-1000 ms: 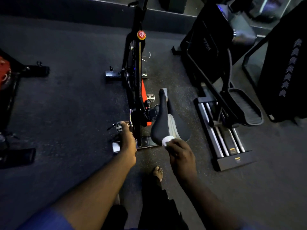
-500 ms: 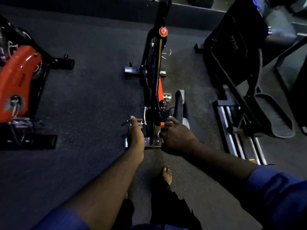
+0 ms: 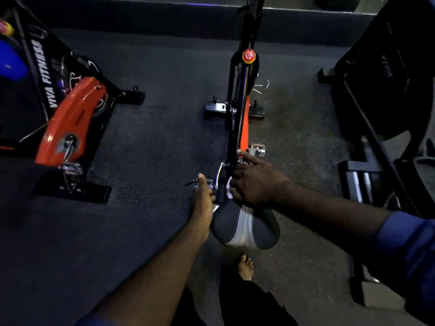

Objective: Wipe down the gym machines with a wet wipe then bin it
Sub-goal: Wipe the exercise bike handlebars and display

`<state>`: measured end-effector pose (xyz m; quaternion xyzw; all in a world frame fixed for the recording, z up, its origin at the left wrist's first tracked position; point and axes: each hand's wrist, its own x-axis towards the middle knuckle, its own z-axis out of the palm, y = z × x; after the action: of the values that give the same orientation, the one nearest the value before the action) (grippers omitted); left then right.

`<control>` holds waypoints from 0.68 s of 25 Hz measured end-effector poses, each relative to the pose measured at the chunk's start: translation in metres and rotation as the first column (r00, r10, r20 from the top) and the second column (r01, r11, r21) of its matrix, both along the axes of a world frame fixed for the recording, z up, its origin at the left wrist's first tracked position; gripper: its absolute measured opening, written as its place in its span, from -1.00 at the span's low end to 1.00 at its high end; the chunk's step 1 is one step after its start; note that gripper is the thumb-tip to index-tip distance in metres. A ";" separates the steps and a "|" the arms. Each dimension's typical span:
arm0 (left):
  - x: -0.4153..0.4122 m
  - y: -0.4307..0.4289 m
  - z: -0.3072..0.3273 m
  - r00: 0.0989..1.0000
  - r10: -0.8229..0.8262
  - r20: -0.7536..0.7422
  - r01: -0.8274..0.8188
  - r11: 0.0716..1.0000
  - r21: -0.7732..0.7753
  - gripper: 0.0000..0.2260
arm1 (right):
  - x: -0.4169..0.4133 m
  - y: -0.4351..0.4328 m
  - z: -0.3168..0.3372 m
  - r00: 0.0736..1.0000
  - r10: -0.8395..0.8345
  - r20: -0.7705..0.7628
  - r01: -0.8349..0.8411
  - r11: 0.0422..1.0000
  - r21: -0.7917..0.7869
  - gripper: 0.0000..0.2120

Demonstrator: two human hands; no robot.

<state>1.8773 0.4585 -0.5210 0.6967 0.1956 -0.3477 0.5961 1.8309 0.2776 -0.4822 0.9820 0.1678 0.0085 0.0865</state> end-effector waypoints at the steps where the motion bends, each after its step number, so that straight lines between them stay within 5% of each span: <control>1: -0.004 -0.005 0.004 1.000 -0.028 -0.014 0.028 1.000 -0.006 -0.40 | 0.005 -0.010 0.001 1.000 -0.024 0.015 0.024 1.000 0.015 -0.60; 4: -0.008 -0.019 0.007 0.993 -0.112 0.023 0.112 0.994 -0.015 -0.40 | 0.014 -0.022 -0.003 0.966 -0.236 -0.104 0.256 0.929 0.269 -0.69; 7: -0.015 -0.022 0.011 0.978 -0.202 0.045 0.204 0.978 -0.037 -0.37 | 0.001 -0.011 -0.015 0.897 -0.419 -0.140 0.422 0.718 0.553 -0.72; 10: -0.023 -0.015 0.021 0.955 -0.295 0.022 0.296 0.954 -0.042 -0.30 | -0.034 0.013 -0.009 0.798 -0.582 -0.158 0.532 0.556 0.639 -0.77; 13: -0.020 -0.010 0.046 0.914 -0.404 0.046 0.406 0.913 -0.043 -0.31 | -0.074 0.036 -0.002 0.826 -0.539 -0.165 0.526 0.631 0.571 -0.85; 17: -0.022 0.000 0.055 0.852 -0.506 0.135 0.508 0.861 0.023 -0.06 | -0.093 0.053 0.002 0.831 -0.530 -0.169 0.519 0.630 0.578 -0.83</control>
<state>1.8558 0.4590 -0.4658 0.7418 -0.0382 -0.4453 0.5000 1.7382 0.3305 -0.4800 0.9625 -0.1374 0.0443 -0.2297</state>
